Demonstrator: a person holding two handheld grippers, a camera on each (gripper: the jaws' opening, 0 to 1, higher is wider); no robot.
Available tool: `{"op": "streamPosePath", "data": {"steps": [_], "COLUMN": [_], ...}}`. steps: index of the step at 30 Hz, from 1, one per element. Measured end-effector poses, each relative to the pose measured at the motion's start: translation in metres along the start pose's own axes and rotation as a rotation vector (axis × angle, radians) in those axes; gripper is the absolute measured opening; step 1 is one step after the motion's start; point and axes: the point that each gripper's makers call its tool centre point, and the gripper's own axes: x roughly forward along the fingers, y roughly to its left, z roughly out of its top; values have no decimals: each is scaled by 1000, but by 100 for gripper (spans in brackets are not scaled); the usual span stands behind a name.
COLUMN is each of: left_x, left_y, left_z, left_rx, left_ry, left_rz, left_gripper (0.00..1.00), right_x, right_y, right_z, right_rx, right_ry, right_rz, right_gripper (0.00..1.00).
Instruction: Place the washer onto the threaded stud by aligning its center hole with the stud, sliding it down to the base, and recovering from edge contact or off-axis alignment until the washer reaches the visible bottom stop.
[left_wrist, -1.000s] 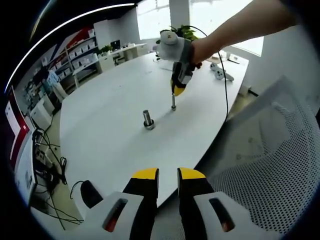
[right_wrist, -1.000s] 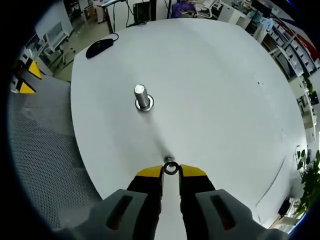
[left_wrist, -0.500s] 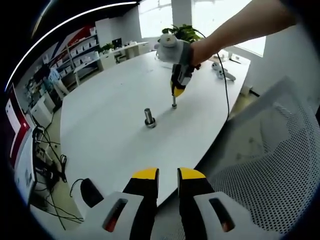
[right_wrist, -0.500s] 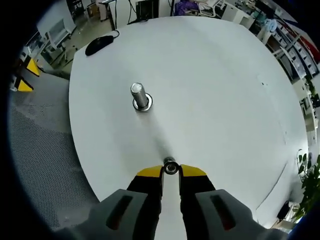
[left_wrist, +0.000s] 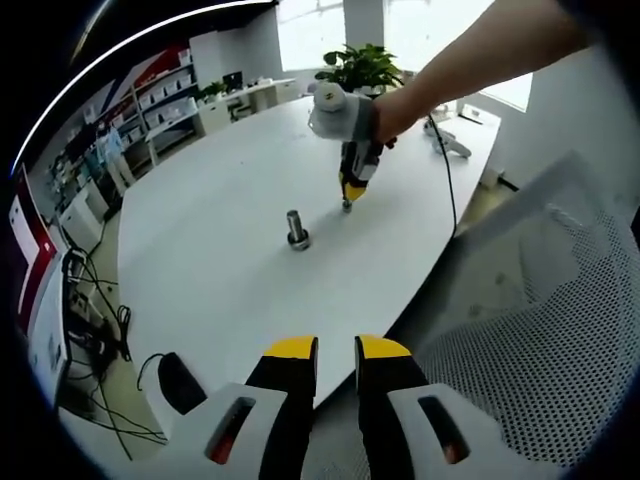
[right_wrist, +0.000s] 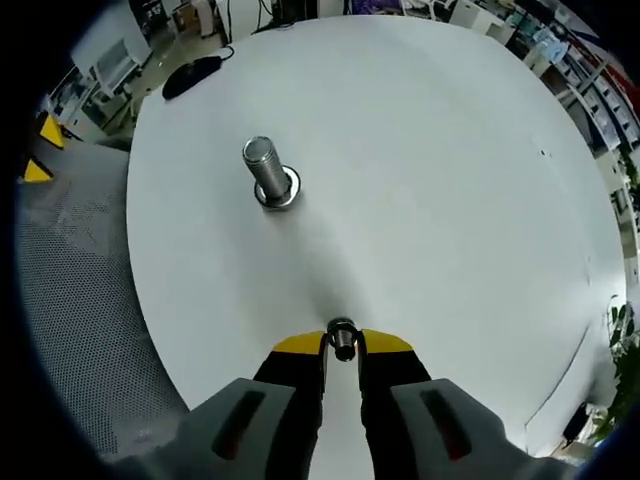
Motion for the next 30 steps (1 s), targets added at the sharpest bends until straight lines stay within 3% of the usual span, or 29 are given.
{"op": "streamPosePath", "data": {"steps": [9, 14, 19, 22, 26, 30], "left_x": [1, 1, 1, 0, -1, -3], "left_y": [-1, -4, -7, -8, -10, -7], "left_z": [0, 0, 2, 2, 4, 8], "left_rx": [-1, 5, 15, 24, 39, 25], "left_ry": [2, 3, -4, -8, -15, -36], "left_rz": [-7, -16, -27, -29, -34, -31], "left_gripper": [13, 13, 13, 13, 13, 13], "right_x": [5, -5, -20, -31, -46, -66], "right_y": [3, 2, 1, 5, 12, 25], "right_z": [0, 1, -8, -4, -11, -17], "right_rx": [29, 113, 133, 233, 262, 320], "right_ry": [-17, -47, -62, -141, -185, -292], "right_rz": [6, 11, -17, -28, -47, -100], "right_gripper": [16, 20, 22, 22, 22, 22]}}
